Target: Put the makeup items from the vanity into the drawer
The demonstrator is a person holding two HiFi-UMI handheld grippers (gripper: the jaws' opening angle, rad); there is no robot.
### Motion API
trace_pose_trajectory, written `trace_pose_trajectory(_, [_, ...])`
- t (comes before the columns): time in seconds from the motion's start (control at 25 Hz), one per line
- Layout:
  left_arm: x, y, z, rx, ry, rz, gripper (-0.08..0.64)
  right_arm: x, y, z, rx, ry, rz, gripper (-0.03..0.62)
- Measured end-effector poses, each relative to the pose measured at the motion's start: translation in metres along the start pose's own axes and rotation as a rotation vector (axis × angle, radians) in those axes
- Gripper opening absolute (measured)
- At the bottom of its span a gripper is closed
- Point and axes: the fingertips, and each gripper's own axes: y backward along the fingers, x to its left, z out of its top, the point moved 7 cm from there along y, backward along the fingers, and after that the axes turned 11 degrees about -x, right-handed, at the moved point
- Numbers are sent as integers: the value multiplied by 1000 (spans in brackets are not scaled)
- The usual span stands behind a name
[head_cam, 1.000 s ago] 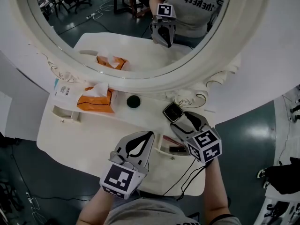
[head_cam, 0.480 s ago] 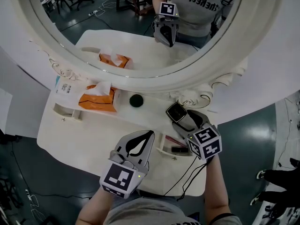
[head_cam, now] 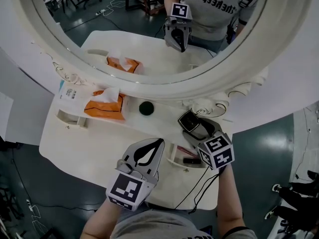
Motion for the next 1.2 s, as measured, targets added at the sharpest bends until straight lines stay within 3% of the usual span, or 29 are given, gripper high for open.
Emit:
trace_pose_trajectory(0.68, [3, -3, -1, 7, 13, -17, 38, 4, 3, 1, 12, 5, -12, 305])
trace_pose_trajectory(0.84, [3, -4, -1, -11, -21, -43, 38, 7, 8, 5, -1, -1, -13, 305])
trace_pose_trajectory(1.2, [-3, -4, -2, 6, 13, -102, 38, 19, 27, 4, -14, -15, -46, 305])
